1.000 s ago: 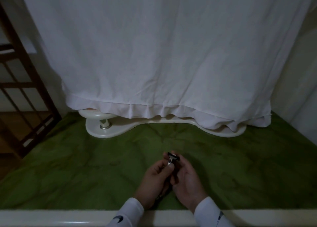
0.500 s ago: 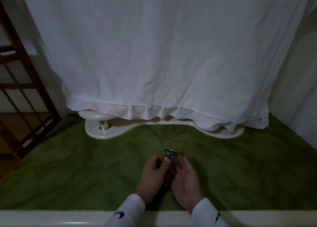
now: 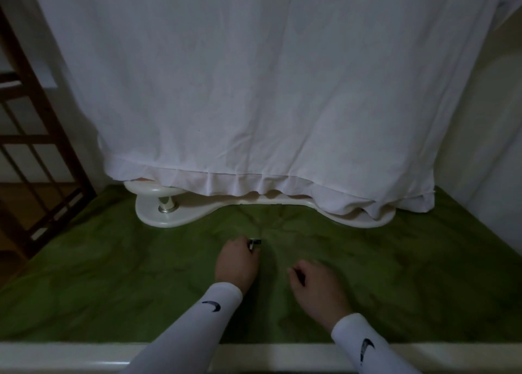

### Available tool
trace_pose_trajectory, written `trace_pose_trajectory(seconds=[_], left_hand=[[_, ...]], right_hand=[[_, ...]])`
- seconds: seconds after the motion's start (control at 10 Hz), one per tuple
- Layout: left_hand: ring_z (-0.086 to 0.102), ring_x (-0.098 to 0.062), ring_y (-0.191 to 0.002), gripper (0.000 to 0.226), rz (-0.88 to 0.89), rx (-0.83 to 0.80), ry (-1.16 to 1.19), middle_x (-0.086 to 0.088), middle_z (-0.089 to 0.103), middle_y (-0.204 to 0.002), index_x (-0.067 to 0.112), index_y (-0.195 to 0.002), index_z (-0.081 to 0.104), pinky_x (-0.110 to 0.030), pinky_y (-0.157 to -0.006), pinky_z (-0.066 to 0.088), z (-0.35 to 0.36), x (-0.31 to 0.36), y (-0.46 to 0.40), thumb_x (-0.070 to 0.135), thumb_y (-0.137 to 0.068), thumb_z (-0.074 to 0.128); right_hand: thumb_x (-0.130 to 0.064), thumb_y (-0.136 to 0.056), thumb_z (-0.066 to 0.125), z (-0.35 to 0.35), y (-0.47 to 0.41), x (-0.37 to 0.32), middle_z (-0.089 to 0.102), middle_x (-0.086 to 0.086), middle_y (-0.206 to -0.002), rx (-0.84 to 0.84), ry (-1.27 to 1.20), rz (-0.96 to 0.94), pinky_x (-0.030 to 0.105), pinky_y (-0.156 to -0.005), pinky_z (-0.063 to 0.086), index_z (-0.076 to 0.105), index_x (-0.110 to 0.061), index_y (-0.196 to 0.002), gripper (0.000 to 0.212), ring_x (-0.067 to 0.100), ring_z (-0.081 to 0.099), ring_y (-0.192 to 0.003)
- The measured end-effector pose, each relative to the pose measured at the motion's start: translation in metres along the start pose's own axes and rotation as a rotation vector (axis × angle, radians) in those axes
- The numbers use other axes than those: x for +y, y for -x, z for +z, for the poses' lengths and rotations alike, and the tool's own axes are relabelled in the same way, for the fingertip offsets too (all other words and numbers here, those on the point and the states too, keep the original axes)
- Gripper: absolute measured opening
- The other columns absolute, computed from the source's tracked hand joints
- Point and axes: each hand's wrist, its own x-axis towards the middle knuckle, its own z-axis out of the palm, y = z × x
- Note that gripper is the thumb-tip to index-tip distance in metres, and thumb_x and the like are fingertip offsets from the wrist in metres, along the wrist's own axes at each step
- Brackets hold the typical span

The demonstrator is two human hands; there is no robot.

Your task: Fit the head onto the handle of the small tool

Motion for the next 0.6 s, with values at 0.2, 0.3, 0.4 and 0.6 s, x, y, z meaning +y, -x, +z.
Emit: trace_pose_trajectory(seconds=[0.2,0.3,0.4,0.6], left_hand=[[0.056,-0.017,-0.075,0.02,-0.013,-0.028,-0.026,-0.003,0.06,-0.09,0.012,-0.101,0.06,-0.027,-0.067,0.048,0.008,0.001,0.003,0.03,-0.092,0.056],[0.054,-0.015,-0.073,0.021,-0.018,-0.042,-0.047,-0.001,0.057,-0.086,0.013,-0.101,0.06,-0.026,-0.066,0.046,0.009,0.0,0.005,0.032,-0.092,0.056],[0.054,-0.014,-0.066,0.022,-0.019,-0.059,-0.034,0.004,0.051,-0.076,0.014,-0.097,0.059,-0.026,-0.06,0.047,0.005,0.0,0.005,0.035,-0.092,0.056],[0.058,-0.013,-0.065,0.031,-0.02,-0.055,0.051,0.001,0.06,-0.075,0.018,-0.083,0.057,-0.028,-0.055,0.046,-0.009,-0.006,0.008,0.047,-0.092,0.049]], right_hand=[[-0.036,-0.093,0.05,0.001,-0.001,0.004,0.054,-0.009,-0.072,-0.023,0.115,-0.057,0.014,-0.054,0.033,0.05,-0.029,-0.069,0.026,0.002,0.052,-0.065],[-0.036,-0.093,0.05,0.003,-0.002,0.004,0.054,-0.009,-0.072,-0.019,0.117,-0.042,0.014,-0.054,0.033,0.049,-0.03,-0.068,0.026,0.002,0.052,-0.064],[-0.036,-0.093,0.051,0.003,-0.003,0.004,0.054,-0.009,-0.071,-0.012,0.121,-0.046,0.014,-0.053,0.032,0.047,-0.031,-0.066,0.028,0.001,0.051,-0.064],[-0.035,-0.093,0.051,0.0,-0.005,0.002,0.055,-0.007,-0.067,-0.072,0.07,-0.021,0.015,-0.052,0.034,0.05,-0.029,-0.065,0.029,0.005,0.054,-0.061]])
